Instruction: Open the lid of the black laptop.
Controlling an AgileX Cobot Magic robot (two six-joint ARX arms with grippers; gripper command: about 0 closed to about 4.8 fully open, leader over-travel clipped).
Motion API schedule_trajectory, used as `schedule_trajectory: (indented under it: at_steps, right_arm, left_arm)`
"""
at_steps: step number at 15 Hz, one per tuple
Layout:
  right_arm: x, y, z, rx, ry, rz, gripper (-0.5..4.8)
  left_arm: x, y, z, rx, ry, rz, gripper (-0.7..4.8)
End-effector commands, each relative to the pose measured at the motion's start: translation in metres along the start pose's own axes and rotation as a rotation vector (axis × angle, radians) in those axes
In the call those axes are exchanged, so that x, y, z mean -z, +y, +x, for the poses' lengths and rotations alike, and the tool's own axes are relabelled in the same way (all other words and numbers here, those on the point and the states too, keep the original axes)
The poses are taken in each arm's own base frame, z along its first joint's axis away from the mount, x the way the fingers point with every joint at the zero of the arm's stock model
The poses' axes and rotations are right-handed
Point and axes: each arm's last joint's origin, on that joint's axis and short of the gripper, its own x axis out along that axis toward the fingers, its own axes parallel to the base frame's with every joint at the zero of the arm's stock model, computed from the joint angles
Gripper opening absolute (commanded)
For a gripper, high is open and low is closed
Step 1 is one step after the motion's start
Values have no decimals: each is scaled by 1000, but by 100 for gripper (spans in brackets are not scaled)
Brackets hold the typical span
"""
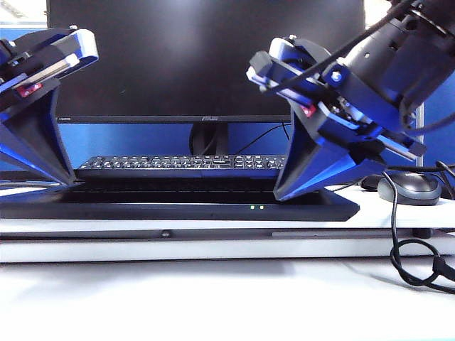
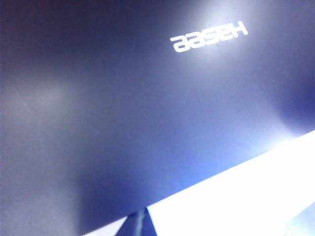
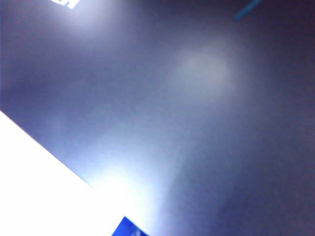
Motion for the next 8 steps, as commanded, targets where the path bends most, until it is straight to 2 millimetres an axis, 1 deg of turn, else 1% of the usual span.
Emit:
schedule_trajectory:
  at_steps: [1, 4, 8]
  right_arm:
    - [-16, 3, -3, -7, -147, 9, -1]
    - [-21, 5, -5, -19, -175, 11, -1]
    - [-39, 9, -12, -31, -231, 12, -1]
  left_arm:
    - [-25, -2, -7, -24, -213, 21, -4]
    - [-26, -2, -7, -23, -224, 23, -4]
    - [-29, -2, -9, -24, -250, 33, -4]
